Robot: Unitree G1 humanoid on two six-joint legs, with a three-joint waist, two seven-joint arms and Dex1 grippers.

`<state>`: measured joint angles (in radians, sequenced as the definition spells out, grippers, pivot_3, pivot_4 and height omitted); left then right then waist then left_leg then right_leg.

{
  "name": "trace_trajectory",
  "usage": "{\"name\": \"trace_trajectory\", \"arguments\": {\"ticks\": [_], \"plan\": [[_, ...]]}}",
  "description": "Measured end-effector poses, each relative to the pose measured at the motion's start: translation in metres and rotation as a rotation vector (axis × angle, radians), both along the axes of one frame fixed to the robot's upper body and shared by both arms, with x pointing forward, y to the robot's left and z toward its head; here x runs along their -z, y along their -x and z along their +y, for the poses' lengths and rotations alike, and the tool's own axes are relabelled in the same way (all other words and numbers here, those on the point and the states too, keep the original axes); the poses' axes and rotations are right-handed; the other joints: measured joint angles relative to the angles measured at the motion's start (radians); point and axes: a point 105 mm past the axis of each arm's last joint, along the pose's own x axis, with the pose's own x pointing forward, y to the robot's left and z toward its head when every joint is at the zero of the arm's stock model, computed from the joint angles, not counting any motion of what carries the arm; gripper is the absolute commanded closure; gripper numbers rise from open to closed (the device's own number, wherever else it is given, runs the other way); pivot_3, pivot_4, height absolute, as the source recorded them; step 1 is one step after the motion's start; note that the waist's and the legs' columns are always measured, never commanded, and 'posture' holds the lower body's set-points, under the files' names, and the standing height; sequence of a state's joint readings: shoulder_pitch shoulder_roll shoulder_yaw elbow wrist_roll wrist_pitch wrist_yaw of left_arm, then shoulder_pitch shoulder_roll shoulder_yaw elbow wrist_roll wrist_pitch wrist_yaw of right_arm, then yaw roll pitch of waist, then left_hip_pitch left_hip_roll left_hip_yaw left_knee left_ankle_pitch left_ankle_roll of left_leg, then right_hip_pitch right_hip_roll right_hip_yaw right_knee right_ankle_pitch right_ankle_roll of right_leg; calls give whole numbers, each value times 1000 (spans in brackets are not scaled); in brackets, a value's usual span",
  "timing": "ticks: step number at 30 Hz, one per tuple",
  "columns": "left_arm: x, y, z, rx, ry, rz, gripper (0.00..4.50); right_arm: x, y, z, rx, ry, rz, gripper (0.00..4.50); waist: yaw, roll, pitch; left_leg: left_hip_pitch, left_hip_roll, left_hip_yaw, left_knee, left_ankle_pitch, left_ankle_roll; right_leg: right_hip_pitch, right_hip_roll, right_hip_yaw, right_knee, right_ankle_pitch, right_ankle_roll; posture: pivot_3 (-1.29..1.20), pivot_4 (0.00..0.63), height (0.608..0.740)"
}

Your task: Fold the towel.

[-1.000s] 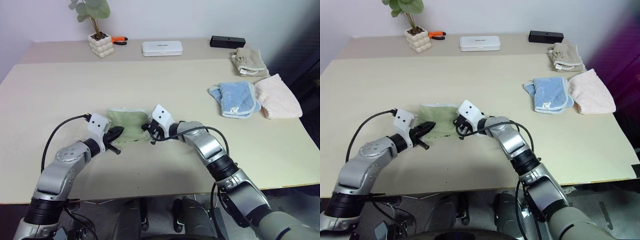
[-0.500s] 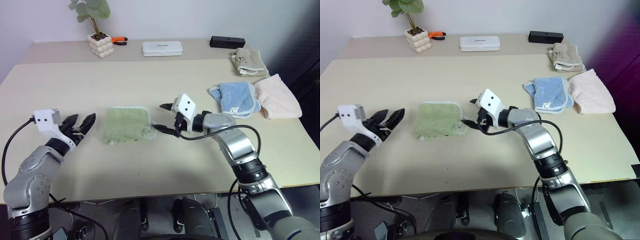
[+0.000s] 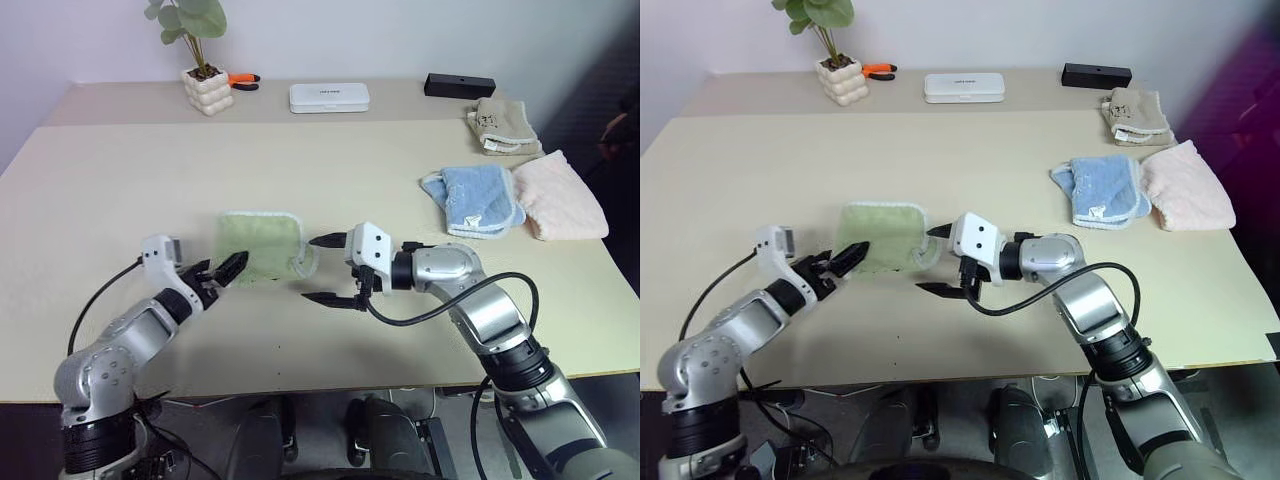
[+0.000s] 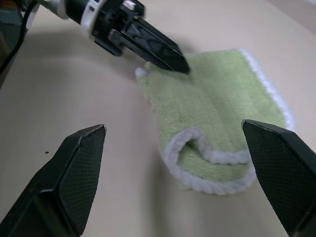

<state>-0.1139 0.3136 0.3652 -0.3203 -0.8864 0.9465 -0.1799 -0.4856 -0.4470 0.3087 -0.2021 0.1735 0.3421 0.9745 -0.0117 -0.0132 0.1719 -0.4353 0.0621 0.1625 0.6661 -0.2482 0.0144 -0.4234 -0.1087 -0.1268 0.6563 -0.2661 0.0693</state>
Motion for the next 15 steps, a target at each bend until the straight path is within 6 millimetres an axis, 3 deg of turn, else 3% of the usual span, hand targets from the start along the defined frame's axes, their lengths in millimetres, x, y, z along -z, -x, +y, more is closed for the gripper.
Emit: {"name": "trace_trajectory", "arguments": {"ticks": [6,7,11,15], "plan": [[5,-4,-13,22,48,20,4239,3,-2,-2,25,18,-33,0,-2,0,0,0,0,0,0,0,0,0,0,0,0,0,0,0,150,740],[4,-5,-13,19,52,16,4468,3,-3,-3,32,18,-35,0,-1,0,0,0,0,0,0,0,0,0,0,0,0,0,0,0,150,740],[-11,-16,-5,-59,101,-76,4468,3,-5,-3,45,19,-41,0,-1,-1,0,0,0,0,0,0,0,0,0,0,0,0,0,0,150,740],[-56,-31,66,-406,139,-269,4468,3,-7,-5,59,22,-49,0,-8,-1,0,0,1,-1,0,0,0,0,1,0,0,0,0,0,150,740]]}}
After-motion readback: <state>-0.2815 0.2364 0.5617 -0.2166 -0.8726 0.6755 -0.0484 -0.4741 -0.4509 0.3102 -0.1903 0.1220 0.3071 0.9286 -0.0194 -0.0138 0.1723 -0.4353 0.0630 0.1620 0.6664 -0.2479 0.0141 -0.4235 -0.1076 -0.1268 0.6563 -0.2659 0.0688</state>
